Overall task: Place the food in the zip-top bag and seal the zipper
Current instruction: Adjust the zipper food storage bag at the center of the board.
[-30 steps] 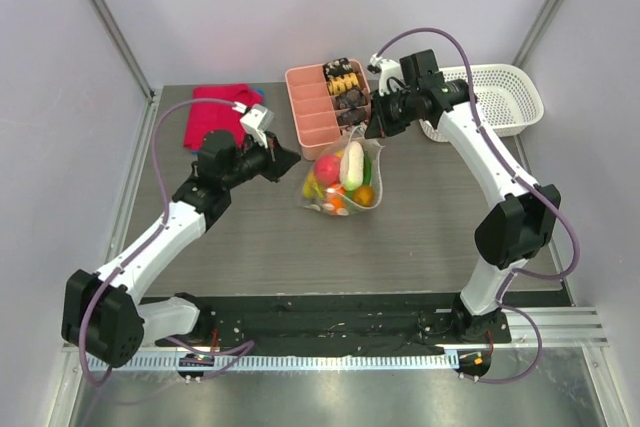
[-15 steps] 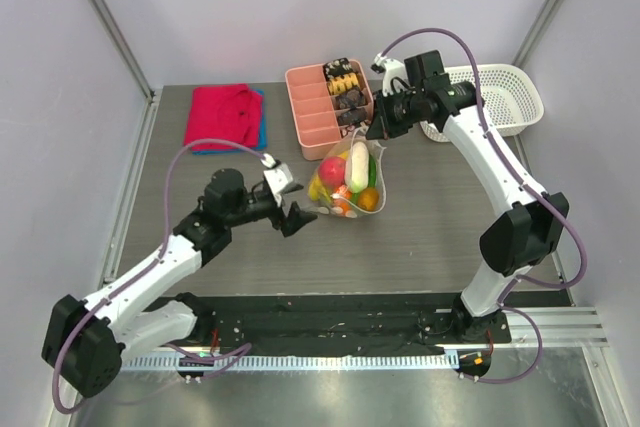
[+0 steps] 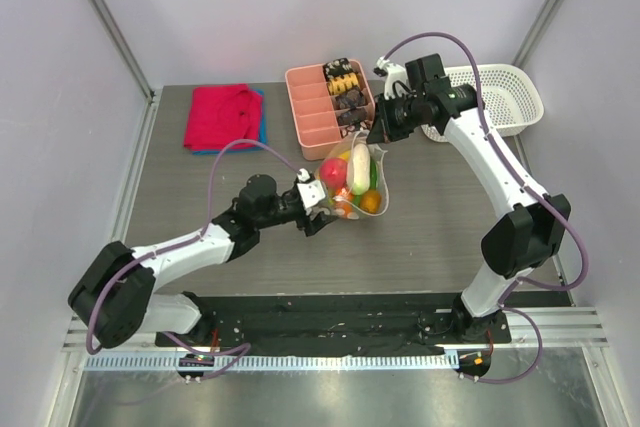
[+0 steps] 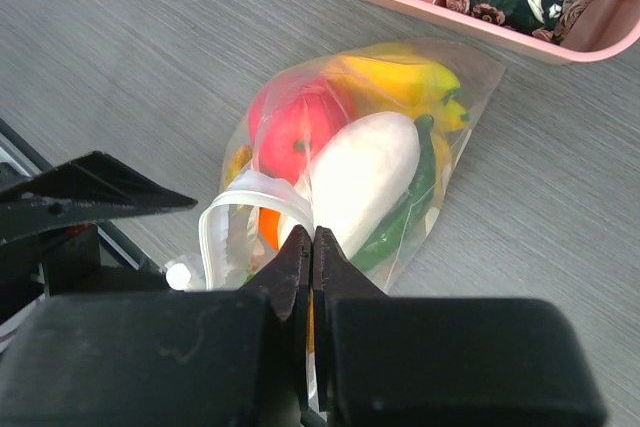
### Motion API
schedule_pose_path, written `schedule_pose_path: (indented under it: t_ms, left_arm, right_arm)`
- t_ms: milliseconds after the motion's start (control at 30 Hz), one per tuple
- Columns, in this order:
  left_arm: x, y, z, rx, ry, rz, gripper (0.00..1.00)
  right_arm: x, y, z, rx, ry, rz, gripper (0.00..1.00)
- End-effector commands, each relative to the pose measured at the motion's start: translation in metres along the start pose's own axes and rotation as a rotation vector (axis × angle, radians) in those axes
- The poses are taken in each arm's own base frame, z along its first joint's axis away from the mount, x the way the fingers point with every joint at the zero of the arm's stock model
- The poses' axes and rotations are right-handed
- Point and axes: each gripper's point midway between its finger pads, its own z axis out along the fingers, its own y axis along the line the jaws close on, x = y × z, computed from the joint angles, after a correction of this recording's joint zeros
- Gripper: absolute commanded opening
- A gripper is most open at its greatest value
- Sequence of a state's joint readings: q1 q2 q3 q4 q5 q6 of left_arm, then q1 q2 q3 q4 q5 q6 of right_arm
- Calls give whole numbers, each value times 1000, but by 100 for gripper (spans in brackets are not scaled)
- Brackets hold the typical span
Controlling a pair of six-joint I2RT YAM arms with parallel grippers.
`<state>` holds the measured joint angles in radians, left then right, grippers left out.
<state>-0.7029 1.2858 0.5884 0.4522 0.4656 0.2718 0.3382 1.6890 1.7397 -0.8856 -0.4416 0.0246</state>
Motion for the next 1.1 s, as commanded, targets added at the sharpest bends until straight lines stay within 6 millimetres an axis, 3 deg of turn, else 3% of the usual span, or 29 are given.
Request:
schedule_pose_path:
  t_ms: [0,200,267,300,333,400,567,700,867,967,1067]
  left_arm:
    - [-52,14,15,-45,-130,109,73]
    - [-52,16,27,-61,-110,119,73]
    - [-52,12,30,-40,-106,138,67]
    - [-52,11,33,-22,-92,140,61]
    - [-50,10,34,-10,-77,142,46]
    - [-47,11,37,0,-47,152,29]
    - [-49,8,27,22,-10,173,0]
    - [-75,-5,6,71,-46,129,0]
    - [-124,-10,-35,57,-96,30,0]
    - [-130,-3,-51,9,-90,-26,0]
    - [-111,12,-56,-54,-35,-68,0]
  right_arm:
    - [-14,14,-23,-16,-76,-23,1]
    - [-13,16,-25,-21,-76,-21,1]
    - [-13,16,-25,-21,-77,-19,1]
    - [-13,17,-25,-22,-76,-20,1]
    - [-13,17,-26,-22,-78,-22,1]
    - [-13,16,-26,-21,-78,-22,1]
    - [-9,16,-27,-18,-73,-33,1]
    - [-4,18,-37,-5,-71,-54,1]
    - [0,23,-73,38,-85,-155,1]
    - [15,25,-88,52,-68,-202,1]
    - [37,23,-87,37,-15,-236,1]
